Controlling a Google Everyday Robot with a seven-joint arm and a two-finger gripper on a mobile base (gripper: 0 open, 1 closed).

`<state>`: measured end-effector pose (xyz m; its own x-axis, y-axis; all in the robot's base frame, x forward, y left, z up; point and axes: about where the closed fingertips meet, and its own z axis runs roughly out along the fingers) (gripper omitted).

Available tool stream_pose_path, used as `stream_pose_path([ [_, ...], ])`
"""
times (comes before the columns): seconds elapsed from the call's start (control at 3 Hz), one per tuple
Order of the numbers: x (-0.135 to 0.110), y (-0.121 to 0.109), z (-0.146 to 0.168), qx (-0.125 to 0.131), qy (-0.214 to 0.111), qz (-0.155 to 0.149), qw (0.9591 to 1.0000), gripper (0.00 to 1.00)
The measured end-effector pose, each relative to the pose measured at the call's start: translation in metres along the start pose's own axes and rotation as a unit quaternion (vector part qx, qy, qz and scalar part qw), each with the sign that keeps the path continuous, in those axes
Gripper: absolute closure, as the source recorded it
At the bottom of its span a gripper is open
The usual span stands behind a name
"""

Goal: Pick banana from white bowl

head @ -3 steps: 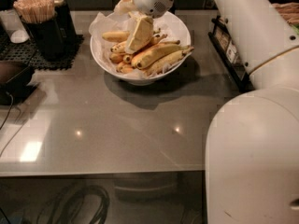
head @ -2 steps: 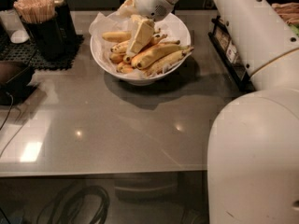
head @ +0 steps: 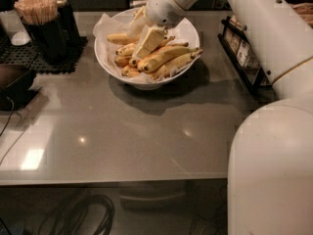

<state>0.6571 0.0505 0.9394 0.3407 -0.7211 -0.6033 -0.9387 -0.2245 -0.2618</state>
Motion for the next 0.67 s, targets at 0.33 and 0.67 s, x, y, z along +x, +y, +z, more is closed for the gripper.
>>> stream_pose_path([
  [0.33,0.0012,0.0015,0.0015,-0.004,0.001,0.002,1.0000,0.35],
  [0.67,0.0084,0.0013,0.0106,-0.018,0.003,0.005,0.9998,0.36],
])
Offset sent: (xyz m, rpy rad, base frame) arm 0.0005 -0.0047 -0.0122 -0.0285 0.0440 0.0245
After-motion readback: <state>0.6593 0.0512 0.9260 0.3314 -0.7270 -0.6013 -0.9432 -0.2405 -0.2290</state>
